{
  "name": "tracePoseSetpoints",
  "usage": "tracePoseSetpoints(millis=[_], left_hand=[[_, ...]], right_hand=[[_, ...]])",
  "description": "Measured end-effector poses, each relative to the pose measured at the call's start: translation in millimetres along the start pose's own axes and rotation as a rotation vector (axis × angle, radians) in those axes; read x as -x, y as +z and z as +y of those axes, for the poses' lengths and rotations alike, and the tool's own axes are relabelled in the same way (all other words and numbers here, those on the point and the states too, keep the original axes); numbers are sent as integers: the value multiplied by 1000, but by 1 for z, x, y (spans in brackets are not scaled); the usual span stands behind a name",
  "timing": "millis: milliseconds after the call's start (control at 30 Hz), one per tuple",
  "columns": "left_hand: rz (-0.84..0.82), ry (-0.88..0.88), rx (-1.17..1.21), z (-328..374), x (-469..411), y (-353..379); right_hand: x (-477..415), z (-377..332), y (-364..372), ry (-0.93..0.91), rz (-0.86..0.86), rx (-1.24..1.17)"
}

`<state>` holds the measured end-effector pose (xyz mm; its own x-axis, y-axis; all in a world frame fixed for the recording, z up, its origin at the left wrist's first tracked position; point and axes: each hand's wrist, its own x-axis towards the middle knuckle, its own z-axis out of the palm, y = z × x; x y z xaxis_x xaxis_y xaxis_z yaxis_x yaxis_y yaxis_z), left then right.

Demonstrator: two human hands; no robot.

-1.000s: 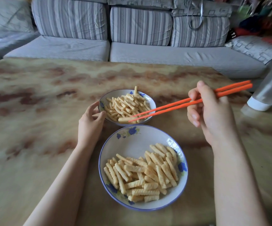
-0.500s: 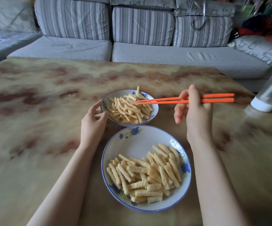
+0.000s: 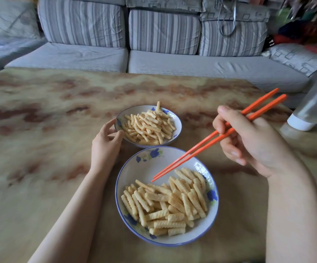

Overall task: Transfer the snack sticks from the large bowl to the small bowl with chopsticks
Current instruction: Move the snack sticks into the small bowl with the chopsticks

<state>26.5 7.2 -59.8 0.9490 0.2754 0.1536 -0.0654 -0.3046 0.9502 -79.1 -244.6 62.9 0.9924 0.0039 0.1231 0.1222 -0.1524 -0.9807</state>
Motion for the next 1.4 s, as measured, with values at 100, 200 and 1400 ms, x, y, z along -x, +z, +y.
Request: tracePoseSetpoints(millis=[100,200,1400], left_hand=[[2,7,-6,0,0,0],[1,12,-14,0,0,-1],[2,-3,-29,3,2,-1]], right_hand=[[4,-4,-4,22,-16,31],[5,-4,-4,43,-44,60],[-40,37,68,-184,413,-163]])
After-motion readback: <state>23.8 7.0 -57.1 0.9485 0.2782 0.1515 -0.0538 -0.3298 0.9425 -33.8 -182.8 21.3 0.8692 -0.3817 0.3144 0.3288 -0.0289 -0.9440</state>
